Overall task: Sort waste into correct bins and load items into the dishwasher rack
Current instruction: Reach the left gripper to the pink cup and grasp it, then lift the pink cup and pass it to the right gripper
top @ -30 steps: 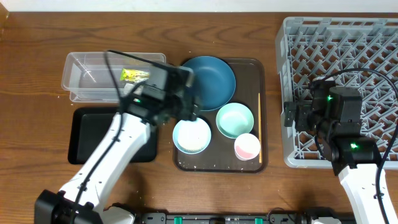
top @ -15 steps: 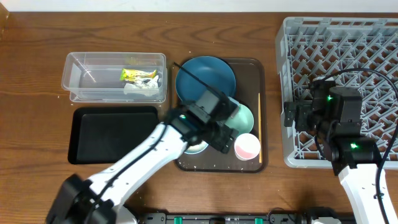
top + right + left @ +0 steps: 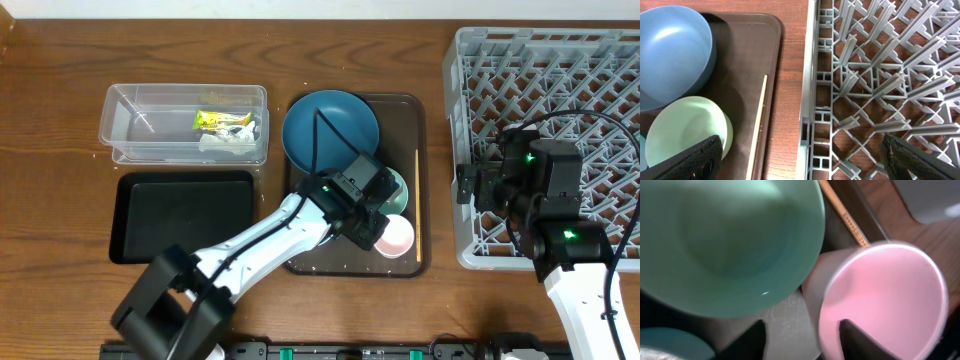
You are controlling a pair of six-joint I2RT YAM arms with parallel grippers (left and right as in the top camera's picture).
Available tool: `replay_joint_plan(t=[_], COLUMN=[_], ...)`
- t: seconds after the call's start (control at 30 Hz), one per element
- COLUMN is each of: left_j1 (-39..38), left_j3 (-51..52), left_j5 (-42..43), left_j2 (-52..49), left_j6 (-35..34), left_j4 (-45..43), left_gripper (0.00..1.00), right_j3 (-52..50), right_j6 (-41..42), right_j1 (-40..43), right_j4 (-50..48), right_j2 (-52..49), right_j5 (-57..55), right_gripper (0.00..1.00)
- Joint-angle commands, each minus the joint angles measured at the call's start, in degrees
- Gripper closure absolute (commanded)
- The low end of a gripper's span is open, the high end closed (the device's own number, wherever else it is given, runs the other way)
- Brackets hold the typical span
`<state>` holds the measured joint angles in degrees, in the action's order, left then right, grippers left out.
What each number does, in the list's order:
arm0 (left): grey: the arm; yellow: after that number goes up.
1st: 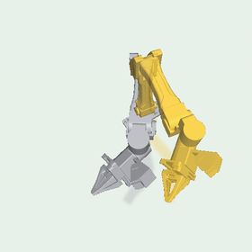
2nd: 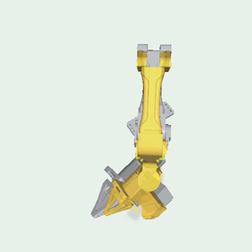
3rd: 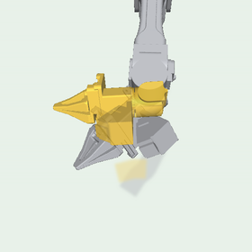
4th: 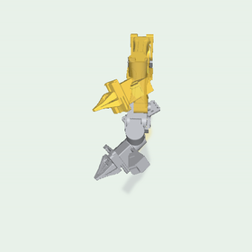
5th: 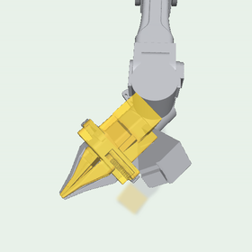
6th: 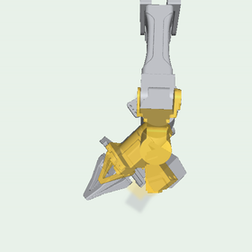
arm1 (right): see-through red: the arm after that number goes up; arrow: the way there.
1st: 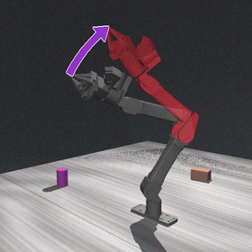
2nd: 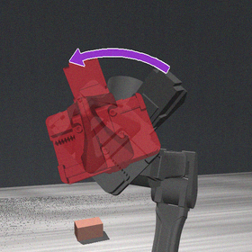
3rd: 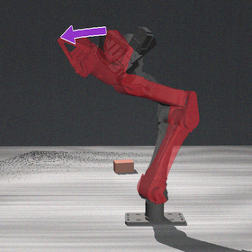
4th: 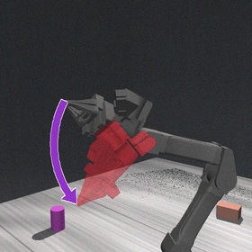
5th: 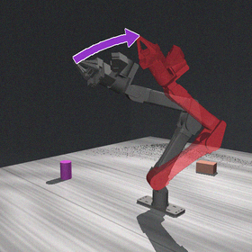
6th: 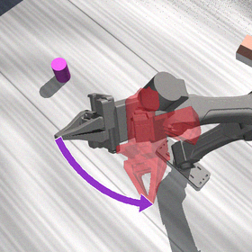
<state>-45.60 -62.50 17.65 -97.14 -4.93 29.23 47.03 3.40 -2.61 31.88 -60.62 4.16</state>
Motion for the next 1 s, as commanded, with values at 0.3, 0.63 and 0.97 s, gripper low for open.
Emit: replay_joint_plan(t=[0.3, 0.63, 0.97], left_j1=[0.0, 4.2, 25.5], left_j3=[-0.6, -0.7, -0.6], left_j5=[-0.1, -0.1, 18.3], left_j2=[-1.5, 10.1, 16.1], left_j6=[-0.1, -0.1, -8.2], left_j4=[-1.0, -0.9, -5.9], left_gripper=[0.93, 0.94, 0.94], right_j3=[1.2, 1.2, 1.2], right_j6=[0.4, 0.4, -0.3], right_j1=[-0.4, -0.4, -0.4], right_j4=[0.1, -0.2, -3.5], right_j2=[-0.1, -0.2, -0.7], right_j5=[0.4, 0.3, 6.9], right_gripper=[0.01, 0.01, 0.01])
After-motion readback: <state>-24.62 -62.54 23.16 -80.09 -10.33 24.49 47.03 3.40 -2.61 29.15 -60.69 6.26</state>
